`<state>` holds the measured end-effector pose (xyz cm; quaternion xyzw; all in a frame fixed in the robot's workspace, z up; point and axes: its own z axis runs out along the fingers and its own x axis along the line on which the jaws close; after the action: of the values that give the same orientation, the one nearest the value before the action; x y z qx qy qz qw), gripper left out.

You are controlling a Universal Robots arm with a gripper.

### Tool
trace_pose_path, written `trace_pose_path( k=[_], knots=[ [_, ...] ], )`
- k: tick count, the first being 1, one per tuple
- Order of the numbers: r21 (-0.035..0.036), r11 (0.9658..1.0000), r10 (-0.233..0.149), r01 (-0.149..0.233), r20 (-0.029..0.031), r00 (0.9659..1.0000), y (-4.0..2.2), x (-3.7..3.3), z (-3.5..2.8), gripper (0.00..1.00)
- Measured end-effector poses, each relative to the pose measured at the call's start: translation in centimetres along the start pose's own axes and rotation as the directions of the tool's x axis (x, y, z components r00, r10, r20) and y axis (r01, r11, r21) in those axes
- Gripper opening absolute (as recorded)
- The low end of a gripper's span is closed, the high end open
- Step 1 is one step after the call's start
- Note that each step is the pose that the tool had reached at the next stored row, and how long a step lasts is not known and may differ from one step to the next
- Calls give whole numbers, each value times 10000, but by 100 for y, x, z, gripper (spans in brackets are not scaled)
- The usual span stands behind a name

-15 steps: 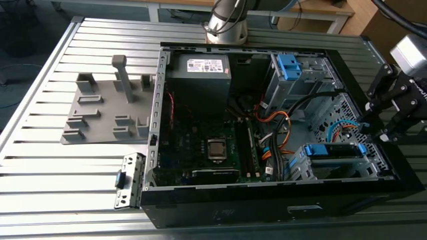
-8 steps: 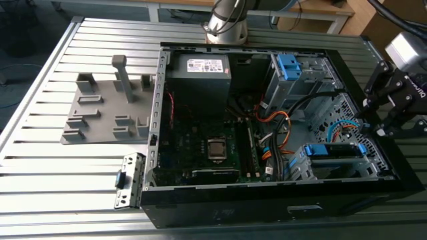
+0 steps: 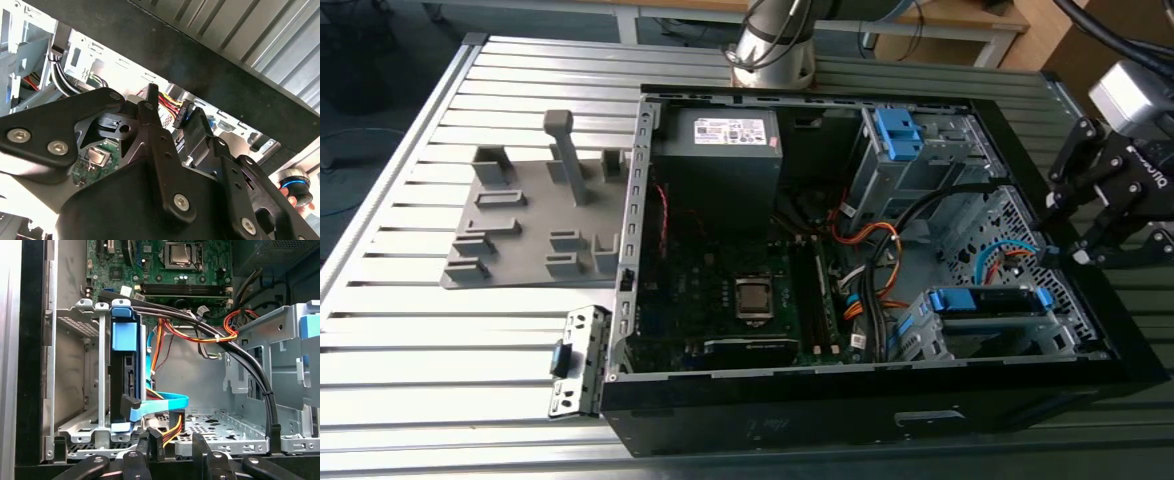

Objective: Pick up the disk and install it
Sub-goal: 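Insert the first disk wire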

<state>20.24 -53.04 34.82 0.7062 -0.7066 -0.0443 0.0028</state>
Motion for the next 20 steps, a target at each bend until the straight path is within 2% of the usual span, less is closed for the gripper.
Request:
trace_pose_path(
  k=[8, 9, 11, 12, 14, 16, 20],
  knots=[
    [0, 10000, -1, 1, -3, 10000, 3, 0, 1, 47],
    [0, 10000, -1, 1, -3, 10000, 3, 0, 1, 45],
    [0, 10000, -1, 1, -4, 10000, 3, 0, 1, 33],
    [0, 10000, -1, 1, -4, 10000, 3, 0, 1, 33],
    [0, 10000, 0, 0, -6, 10000, 4, 0, 1, 22],
    [0, 10000, 1, -1, -10, 10000, 5, 0, 0, 18],
    [0, 10000, -1, 1, -6, 10000, 5, 0, 2, 18]
  ],
)
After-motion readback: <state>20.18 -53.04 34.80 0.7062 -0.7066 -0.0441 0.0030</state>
